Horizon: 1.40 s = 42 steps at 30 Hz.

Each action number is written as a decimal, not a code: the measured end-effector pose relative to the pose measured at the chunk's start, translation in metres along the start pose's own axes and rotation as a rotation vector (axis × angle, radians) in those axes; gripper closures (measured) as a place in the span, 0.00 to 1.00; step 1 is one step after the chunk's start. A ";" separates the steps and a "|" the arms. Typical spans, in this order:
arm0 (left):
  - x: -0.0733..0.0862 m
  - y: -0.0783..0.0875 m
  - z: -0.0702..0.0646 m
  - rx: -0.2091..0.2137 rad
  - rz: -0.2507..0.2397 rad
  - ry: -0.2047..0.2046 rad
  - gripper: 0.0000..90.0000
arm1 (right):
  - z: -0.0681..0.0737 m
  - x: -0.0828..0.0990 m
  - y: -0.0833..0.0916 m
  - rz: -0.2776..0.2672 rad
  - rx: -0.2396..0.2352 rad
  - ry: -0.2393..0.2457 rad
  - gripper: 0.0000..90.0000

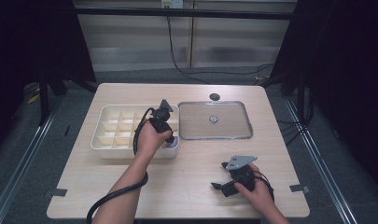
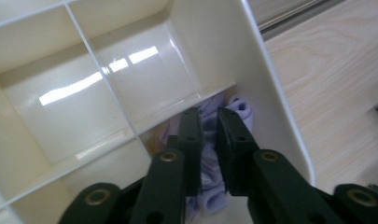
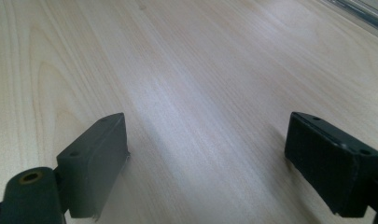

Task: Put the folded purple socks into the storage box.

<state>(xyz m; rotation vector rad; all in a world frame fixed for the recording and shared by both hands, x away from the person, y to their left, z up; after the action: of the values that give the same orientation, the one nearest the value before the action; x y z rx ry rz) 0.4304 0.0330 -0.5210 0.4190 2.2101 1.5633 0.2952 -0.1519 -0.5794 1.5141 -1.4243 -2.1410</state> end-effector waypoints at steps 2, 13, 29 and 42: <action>0.000 0.004 -0.001 0.004 -0.004 -0.004 0.82 | 0.000 0.000 0.000 0.000 0.000 0.000 0.14; -0.001 0.019 -0.002 0.004 -0.025 -0.010 0.74 | 0.000 0.000 0.000 -0.002 0.002 0.004 0.14; 0.004 0.032 -0.008 -0.002 -0.033 -0.041 0.54 | 0.000 0.000 0.000 -0.004 0.000 0.005 0.14; 0.015 0.046 -0.015 0.012 -0.046 -0.073 0.46 | 0.000 0.000 0.000 -0.002 0.002 0.003 0.14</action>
<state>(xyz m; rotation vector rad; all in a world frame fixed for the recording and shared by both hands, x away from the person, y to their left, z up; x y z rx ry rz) 0.4104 0.0430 -0.4758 0.4192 2.1595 1.4887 0.2956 -0.1519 -0.5793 1.5200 -1.4251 -2.1381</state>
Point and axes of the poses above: each handheld gripper's, and its own axes: y roughly backward along the jaws, x roughly out of its underside, z roughly to its left, the point moved 10 cm from there along -y, roughly forward along the jaws, and after that the axes turned 6 degrees about z, right-handed, at the moved point
